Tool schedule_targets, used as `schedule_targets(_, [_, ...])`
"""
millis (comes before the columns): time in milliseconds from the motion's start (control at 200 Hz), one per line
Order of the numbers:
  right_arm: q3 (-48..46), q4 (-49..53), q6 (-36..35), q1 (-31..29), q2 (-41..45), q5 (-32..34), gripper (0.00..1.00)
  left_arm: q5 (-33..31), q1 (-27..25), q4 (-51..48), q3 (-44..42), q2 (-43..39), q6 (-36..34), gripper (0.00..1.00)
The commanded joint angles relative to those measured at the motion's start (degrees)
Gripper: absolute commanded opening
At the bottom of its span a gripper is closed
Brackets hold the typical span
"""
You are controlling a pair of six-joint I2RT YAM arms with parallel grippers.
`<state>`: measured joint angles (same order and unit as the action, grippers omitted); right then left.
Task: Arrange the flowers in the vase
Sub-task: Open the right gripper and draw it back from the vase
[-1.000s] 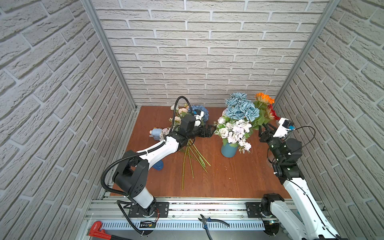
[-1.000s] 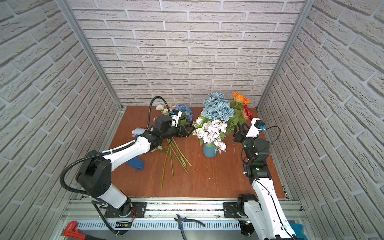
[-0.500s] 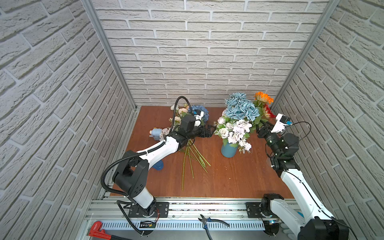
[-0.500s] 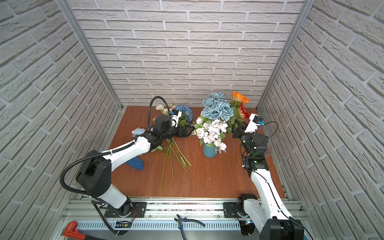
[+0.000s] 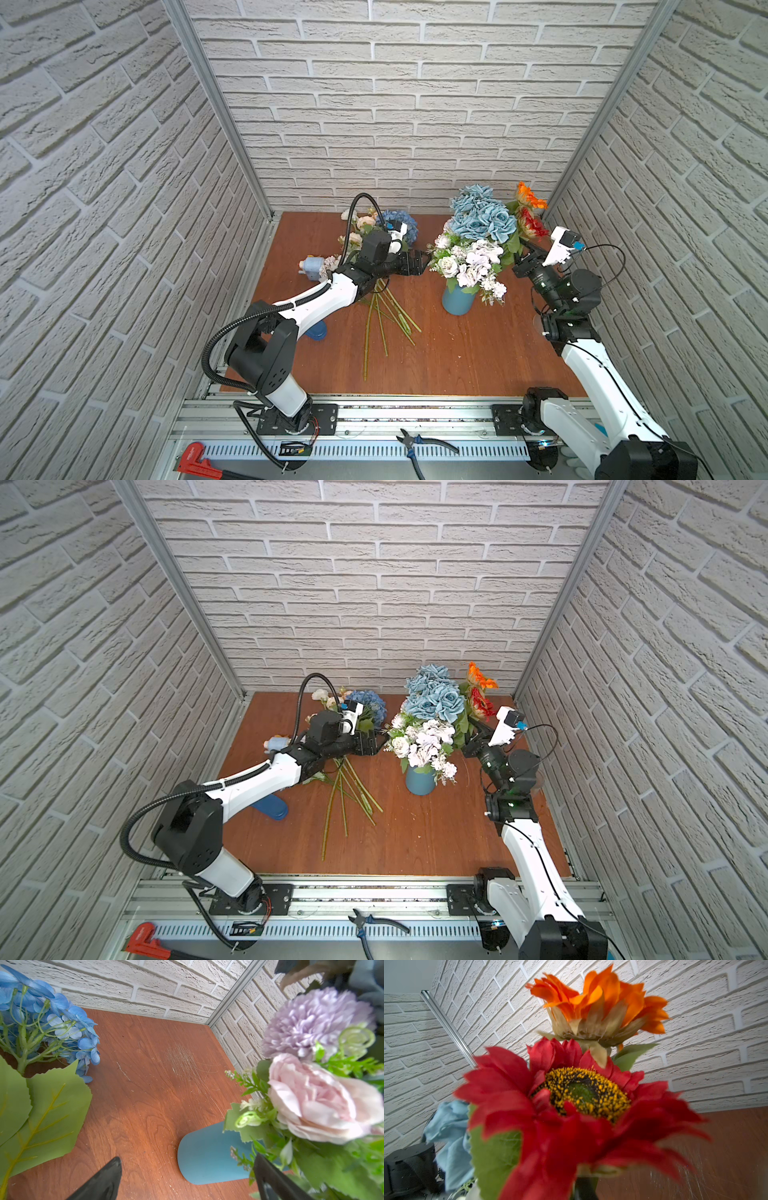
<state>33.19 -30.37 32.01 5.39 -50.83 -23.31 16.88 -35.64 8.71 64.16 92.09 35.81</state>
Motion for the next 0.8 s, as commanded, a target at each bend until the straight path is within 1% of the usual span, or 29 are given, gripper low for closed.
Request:
schedule_targets(0, [-2.4,3.0,-2.7,-1.2,1.8,-1.4,0.07,0.3,0.3,2.5,-0.2,-0.6,0.2,0.98])
schedule_targets(95, [-3.2,6.1,-4.3,-2.3,1.6,-0.8,0.1,0.6,0.1,2.6,0.2,-0.2,0.7,0.98])
schedule_targets(195, [-4.4,4.9,-4.4,-3.2,-0.5,-0.7,0.13,0.6,-0.2,2.6,0.4,0.0,0.7,0.98])
schedule_targets(415, [-3.4,4.5,-4.5,-3.9,-4.4,-1.1,0.15,0.0,-0.5,1.7,0.2,-1.1,0.6,0.98])
schedule_targets(505, [-3.2,5.6,-5.1,-4.0,-3.8,-1.2,0.15,-0.4,-0.5,1.6,-0.3,-1.6,0.4,0.98])
schedule_targets(610, [-2.4,10.3,-7.3,-4.0,-0.4,-0.2,0.16,-0.5,-0.5,1.3,-0.4,-1.9,0.1,0.98])
schedule_targets(645, [-2.1,12.6,-8.4,-4.0,1.3,0.2,0.19,-0.5,-0.5,1.3,-0.4,-1.9,0.0,0.98])
schedule_targets(685, [-1.6,15.8,-9.7,-4.0,3.3,0.7,0.24,-0.5,-0.5,1.3,-0.5,-1.9,-0.1,0.98])
schedule_targets(705, [-1.3,17.8,-10.4,-4.0,4.3,1.0,0.29,-0.5,-0.5,1.3,-0.5,-1.9,-0.1,0.98])
schedule_targets(795, [0.2,26.6,-13.1,-4.0,8.3,1.5,0.46,-0.5,-0.5,1.6,-0.8,-1.8,-0.2,0.98])
